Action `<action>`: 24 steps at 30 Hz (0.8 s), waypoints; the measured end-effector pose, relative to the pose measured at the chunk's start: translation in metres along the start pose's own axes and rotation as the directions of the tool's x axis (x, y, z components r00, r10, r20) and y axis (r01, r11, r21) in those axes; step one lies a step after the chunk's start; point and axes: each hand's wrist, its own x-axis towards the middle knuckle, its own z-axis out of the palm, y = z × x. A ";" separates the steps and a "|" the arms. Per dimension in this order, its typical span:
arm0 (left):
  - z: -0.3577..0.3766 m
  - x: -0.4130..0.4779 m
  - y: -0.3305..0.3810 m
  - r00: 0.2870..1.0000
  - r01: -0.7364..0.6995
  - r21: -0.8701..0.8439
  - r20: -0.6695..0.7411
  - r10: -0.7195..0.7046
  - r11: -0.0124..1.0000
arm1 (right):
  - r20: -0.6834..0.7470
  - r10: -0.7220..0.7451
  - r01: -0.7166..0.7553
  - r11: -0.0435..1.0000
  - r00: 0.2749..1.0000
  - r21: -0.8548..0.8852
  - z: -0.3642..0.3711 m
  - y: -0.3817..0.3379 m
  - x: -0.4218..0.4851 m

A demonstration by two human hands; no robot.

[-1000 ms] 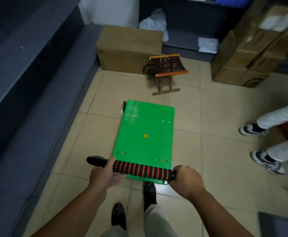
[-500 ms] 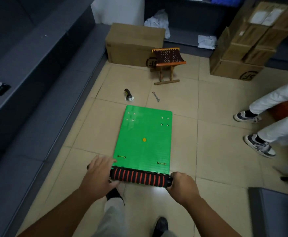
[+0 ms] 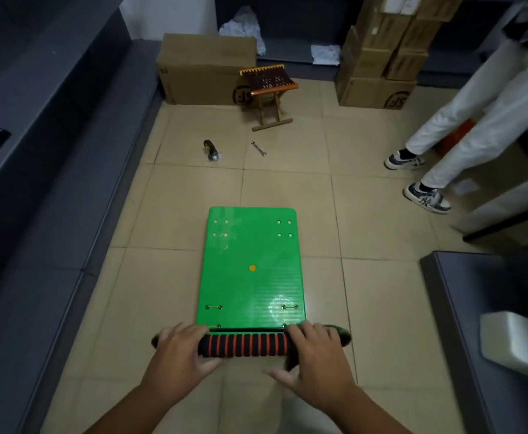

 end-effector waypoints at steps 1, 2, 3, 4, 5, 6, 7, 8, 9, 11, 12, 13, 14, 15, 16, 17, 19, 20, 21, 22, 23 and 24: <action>0.004 -0.026 0.001 1.000 0.000 -0.011 0.008 0.000 1.000 | -0.019 0.026 -0.027 1.000 0.999 -0.016 0.004 -0.009 -0.021; 0.006 -0.048 0.004 1.000 0.003 -0.012 0.018 -0.002 1.000 | -0.029 0.057 -0.058 0.998 0.998 -0.026 0.006 -0.019 -0.040; 0.007 -0.070 0.008 0.999 0.001 -0.015 0.034 0.000 1.000 | -0.021 0.075 -0.076 0.996 0.997 -0.049 0.009 -0.026 -0.060; 0.008 -0.091 0.011 0.999 0.000 -0.025 0.048 0.001 1.000 | 0.004 0.088 -0.088 0.994 0.996 -0.071 0.011 -0.034 -0.079; 0.010 -0.109 0.013 0.998 0.000 -0.034 0.064 0.002 0.999 | 0.032 0.099 -0.096 0.992 0.995 -0.084 0.014 -0.041 -0.097; 0.011 -0.125 0.014 0.997 0.002 -0.044 0.082 0.001 0.999 | 0.049 0.104 -0.100 0.991 0.993 -0.093 0.017 -0.047 -0.114; 0.010 -0.137 0.015 0.994 0.005 -0.051 0.108 0.001 0.999 | 0.049 0.108 -0.102 0.989 0.993 -0.112 0.019 -0.053 -0.127; 0.008 -0.146 0.016 0.990 0.007 -0.054 0.143 0.000 0.999 | 0.053 0.110 -0.102 0.986 0.992 -0.132 0.021 -0.057 -0.139; 0.007 -0.156 0.017 0.984 0.002 -0.049 0.178 0.006 0.999 | 0.064 0.110 -0.100 0.984 0.992 -0.147 0.023 -0.061 -0.151; 0.007 -0.175 0.018 0.975 -0.006 -0.028 0.222 0.012 1.000 | 0.083 0.128 -0.114 0.981 0.988 -0.156 0.027 -0.070 -0.173; 0.007 -0.184 0.019 0.969 -0.005 -0.011 0.246 0.008 1.000 | 0.093 0.139 -0.123 0.980 0.986 -0.158 0.028 -0.074 -0.185; 0.009 -0.195 0.020 0.963 -0.006 0.000 0.269 0.006 1.000 | 0.112 0.147 -0.129 0.980 0.983 -0.155 0.031 -0.079 -0.197; 0.012 -0.208 0.019 0.961 -0.005 0.004 0.276 0.004 1.000 | 0.137 0.160 -0.140 0.979 0.978 -0.146 0.032 -0.084 -0.210; 0.015 -0.219 0.018 0.962 -0.011 0.009 0.271 0.009 1.000 | 0.140 0.167 -0.147 0.979 0.976 -0.142 0.032 -0.089 -0.220; 0.018 -0.232 0.018 0.957 -0.016 0.026 0.289 0.008 1.000 | 0.146 0.178 -0.156 0.976 0.973 -0.150 0.033 -0.094 -0.232; 0.019 -0.243 0.019 0.949 -0.022 0.048 0.314 0.005 0.999 | 0.161 0.187 -0.162 0.974 0.969 -0.156 0.035 -0.099 -0.244; 0.019 -0.261 0.022 0.947 -0.028 0.082 0.322 0.000 0.996 | 0.207 0.227 -0.204 0.971 0.952 -0.126 0.034 -0.109 -0.261; 0.018 -0.270 0.024 0.945 -0.025 0.093 0.326 -0.007 0.995 | 0.209 0.239 -0.219 0.969 0.948 -0.114 0.032 -0.115 -0.270; 0.017 -0.278 0.025 0.945 -0.025 0.101 0.327 -0.009 0.995 | 0.213 0.239 -0.221 0.970 0.948 -0.105 0.031 -0.119 -0.277; 0.017 -0.286 0.025 0.946 -0.029 0.106 0.324 -0.007 0.994 | 0.235 0.230 -0.211 0.972 0.945 -0.101 0.031 -0.125 -0.284; 0.017 -0.294 0.022 0.949 -0.035 0.107 0.314 -0.001 0.994 | 0.263 0.224 -0.204 0.974 0.938 -0.099 0.032 -0.130 -0.292; 0.019 -0.301 0.018 0.954 -0.043 0.109 0.299 0.008 0.993 | 0.284 0.229 -0.212 0.973 0.931 -0.090 0.032 -0.135 -0.299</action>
